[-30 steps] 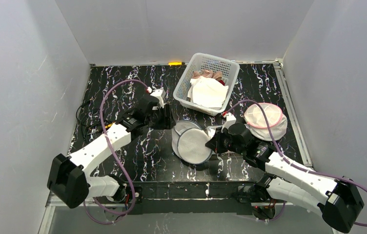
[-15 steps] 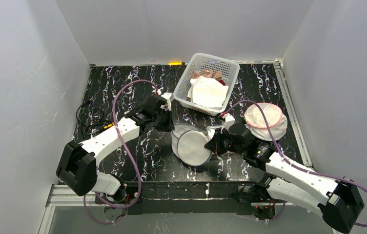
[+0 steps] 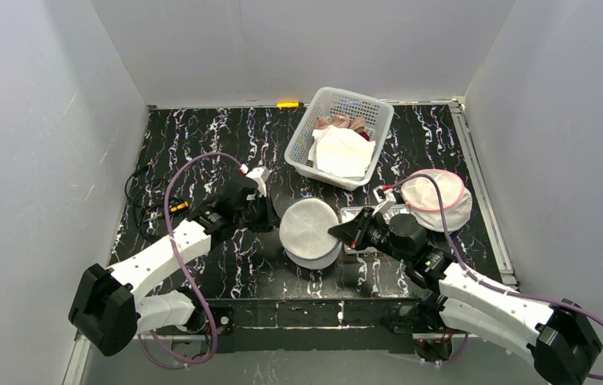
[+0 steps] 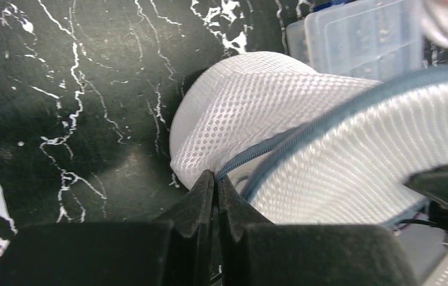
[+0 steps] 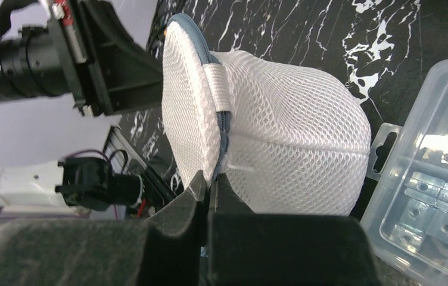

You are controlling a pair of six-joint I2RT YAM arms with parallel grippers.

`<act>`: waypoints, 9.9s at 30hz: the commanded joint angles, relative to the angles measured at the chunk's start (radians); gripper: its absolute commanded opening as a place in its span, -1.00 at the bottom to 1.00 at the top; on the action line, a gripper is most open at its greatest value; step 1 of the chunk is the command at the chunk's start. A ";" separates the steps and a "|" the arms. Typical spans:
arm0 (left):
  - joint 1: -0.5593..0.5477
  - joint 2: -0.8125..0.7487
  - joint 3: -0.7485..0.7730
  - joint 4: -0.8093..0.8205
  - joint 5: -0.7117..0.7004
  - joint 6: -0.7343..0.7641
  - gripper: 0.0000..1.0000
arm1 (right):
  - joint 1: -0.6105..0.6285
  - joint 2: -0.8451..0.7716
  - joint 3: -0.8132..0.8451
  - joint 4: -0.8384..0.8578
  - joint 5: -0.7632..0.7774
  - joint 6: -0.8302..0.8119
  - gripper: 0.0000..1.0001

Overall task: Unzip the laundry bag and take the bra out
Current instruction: Close the laundry bag at the center of the board, then adjust the laundry bag at the center of the board, then move the laundry bag to the center of the board.

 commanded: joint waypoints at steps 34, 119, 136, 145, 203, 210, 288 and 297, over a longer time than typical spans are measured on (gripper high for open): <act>-0.017 -0.220 -0.175 -0.042 -0.026 -0.162 -0.48 | -0.004 0.444 -0.077 0.321 0.204 0.177 -0.97; -0.221 0.281 -0.056 0.044 -0.354 -0.142 -0.62 | 0.132 0.586 0.103 0.098 0.220 -0.179 -0.18; -0.221 -0.044 0.026 -0.189 -0.391 -0.150 -0.06 | 0.140 0.256 0.221 -0.177 0.185 -0.261 0.58; -0.134 -0.020 0.000 -0.140 -0.309 -0.189 0.56 | 0.140 0.065 0.115 -0.173 0.223 -0.219 0.63; 0.125 0.052 0.091 -0.163 -0.416 -0.246 -1.00 | 0.140 -0.095 0.128 -0.277 0.259 -0.282 0.63; 0.316 0.204 0.169 -0.062 -0.454 -0.260 -1.00 | 0.140 -0.146 0.114 -0.290 0.267 -0.288 0.62; 0.286 -0.527 -0.250 -0.179 -0.009 -0.301 0.70 | -0.673 0.116 0.263 -0.543 0.651 0.029 0.79; 0.286 -0.586 -0.275 -0.190 0.019 -0.311 0.68 | -0.722 0.186 0.204 -0.457 0.649 0.039 0.71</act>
